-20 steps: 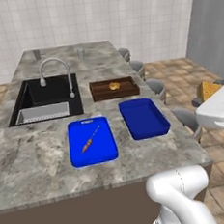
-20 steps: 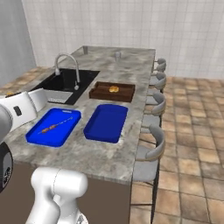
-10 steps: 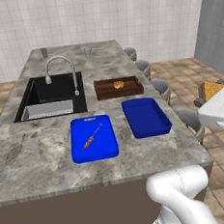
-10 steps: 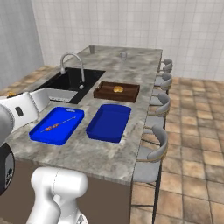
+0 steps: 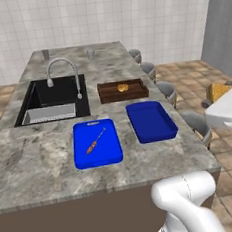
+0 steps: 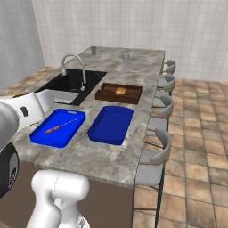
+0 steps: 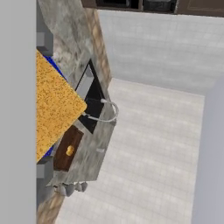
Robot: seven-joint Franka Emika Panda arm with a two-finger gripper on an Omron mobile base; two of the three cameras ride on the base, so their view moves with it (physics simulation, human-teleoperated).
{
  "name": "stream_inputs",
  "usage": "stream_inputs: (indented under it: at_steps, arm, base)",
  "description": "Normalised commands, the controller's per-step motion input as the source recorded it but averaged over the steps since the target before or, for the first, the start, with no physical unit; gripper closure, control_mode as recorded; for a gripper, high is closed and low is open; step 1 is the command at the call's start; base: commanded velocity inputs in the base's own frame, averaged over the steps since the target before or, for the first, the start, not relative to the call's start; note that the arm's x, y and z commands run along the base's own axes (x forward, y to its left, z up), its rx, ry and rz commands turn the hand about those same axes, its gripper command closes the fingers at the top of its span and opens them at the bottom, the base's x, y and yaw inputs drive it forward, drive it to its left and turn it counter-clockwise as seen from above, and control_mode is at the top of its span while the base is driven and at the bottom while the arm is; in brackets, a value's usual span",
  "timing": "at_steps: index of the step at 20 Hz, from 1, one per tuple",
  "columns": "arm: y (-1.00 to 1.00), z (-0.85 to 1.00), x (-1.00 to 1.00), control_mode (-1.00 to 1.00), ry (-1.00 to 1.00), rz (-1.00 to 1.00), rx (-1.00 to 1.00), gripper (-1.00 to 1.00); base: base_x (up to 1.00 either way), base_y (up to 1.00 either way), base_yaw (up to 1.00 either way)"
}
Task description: Take the cake and donut from the fridge and place them on the empty tray on the dining counter.
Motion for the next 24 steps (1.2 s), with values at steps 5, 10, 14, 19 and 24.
stream_inputs:
  at_steps: [5, 10, 14, 19, 24]
  arm:
    - [-0.61, 0.0, 0.54, -1.0, 0.31, -0.18, 0.0, 1.0]
    - [-0.37, -0.04, 0.8, -1.0, 0.39, -0.18, 0.0, 1.0]
    - [-0.02, -0.02, 0.54, -1.0, 0.33, -0.02, 0.0, 1.0]
    - [0.0, -0.09, 0.1, -1.0, 0.0, 0.0, 0.0, 1.0]
    - [0.02, -0.56, 0.22, -1.0, 0.0, 0.06, 0.0, 1.0]
  base:
    - [0.0, 0.0, 0.0]
    - [0.0, 0.0, 0.0]
    - [0.0, 0.0, 0.0]
    - [0.0, 0.0, 0.0]
    - [0.0, 0.0, 0.0]
